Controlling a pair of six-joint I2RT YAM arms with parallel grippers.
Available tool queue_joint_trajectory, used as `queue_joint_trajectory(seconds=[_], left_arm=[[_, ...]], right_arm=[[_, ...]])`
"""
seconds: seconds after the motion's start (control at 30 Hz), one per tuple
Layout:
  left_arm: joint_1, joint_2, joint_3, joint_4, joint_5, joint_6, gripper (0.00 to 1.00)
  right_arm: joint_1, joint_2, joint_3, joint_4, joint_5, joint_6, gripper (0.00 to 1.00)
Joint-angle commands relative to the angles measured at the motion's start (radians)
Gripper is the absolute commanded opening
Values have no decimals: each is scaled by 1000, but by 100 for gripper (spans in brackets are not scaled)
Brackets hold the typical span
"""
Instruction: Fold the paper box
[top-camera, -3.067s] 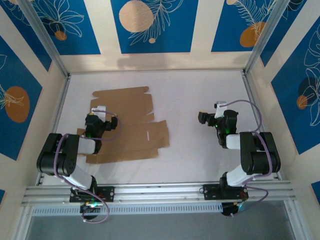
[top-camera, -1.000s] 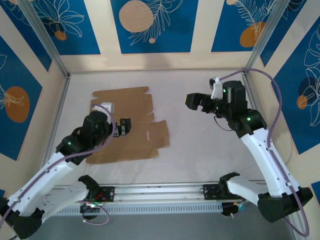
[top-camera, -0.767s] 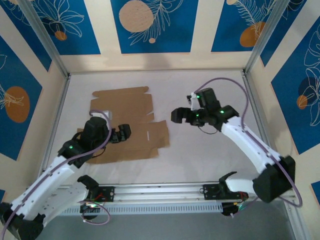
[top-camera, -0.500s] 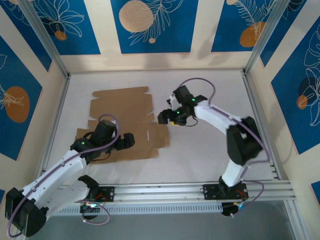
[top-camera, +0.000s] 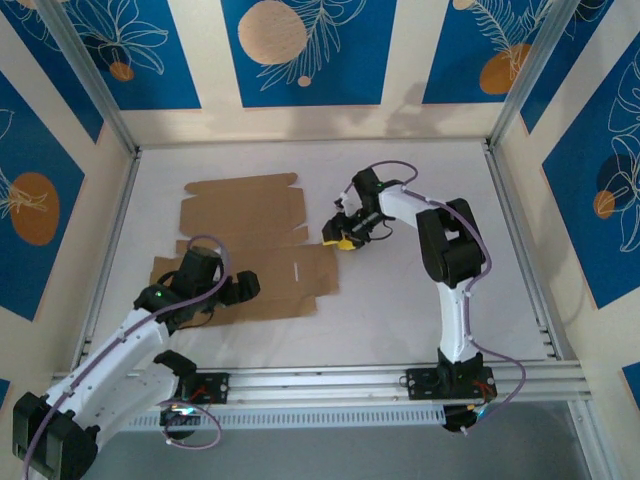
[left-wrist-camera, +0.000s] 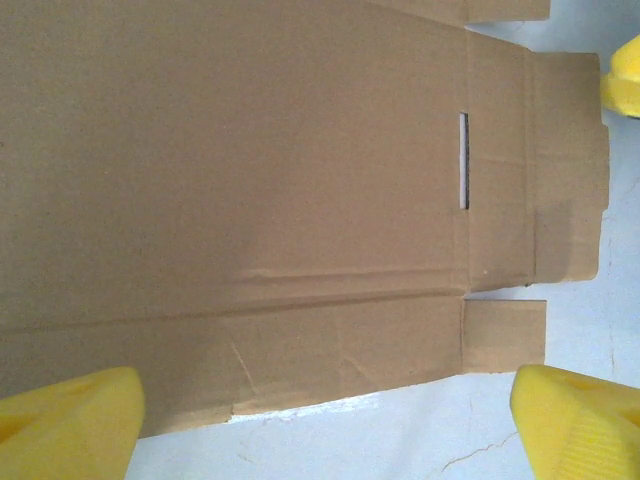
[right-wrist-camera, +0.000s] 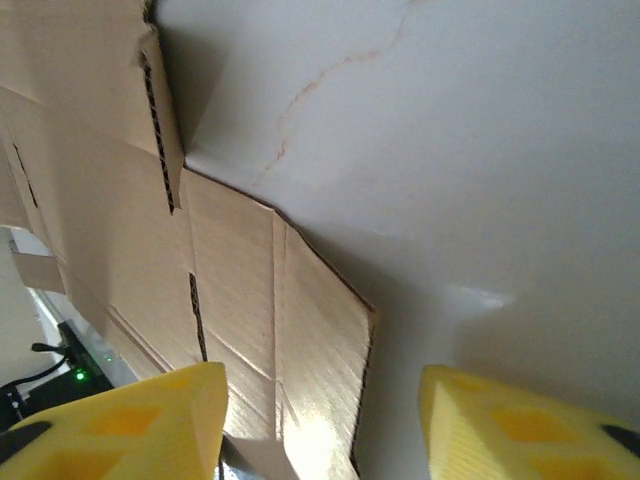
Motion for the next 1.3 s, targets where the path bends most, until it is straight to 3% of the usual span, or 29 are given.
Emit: queue_joint_trajectory(seconds=[0.0,0.1,0.2,0.4,0.6,0.77,0.87,1.07,1.27], left_arm=[[13,-16,-1,-8,-3,-25,94],[16,-23,-7,-9,-20,-47,94],[19,-27,-8,-9,-15,-85,94],[29,-44,1,0,2,-151,95],[48,-39,13,44,13,-253,96],[71,-15,-88,245,1,-483,96],[71,39,-149,403,-29,-591,94],[74,197,-197,707,-95,-647,93],[86,290,-245,874,-136,-706,90]], right_arm=[[20,30,20,-42,-63,-16,50],[27,40,19,-29,-65,1,43],[22,32,-9,29,-100,49,27],[-30,-68,-159,297,-152,268,0],[-133,-241,-472,697,-101,611,0],[-142,-364,-760,1051,-17,917,0],[-104,-423,-839,1105,47,1000,0],[-49,-465,-950,1265,77,1140,0],[-19,-499,-980,1283,68,1169,0]])
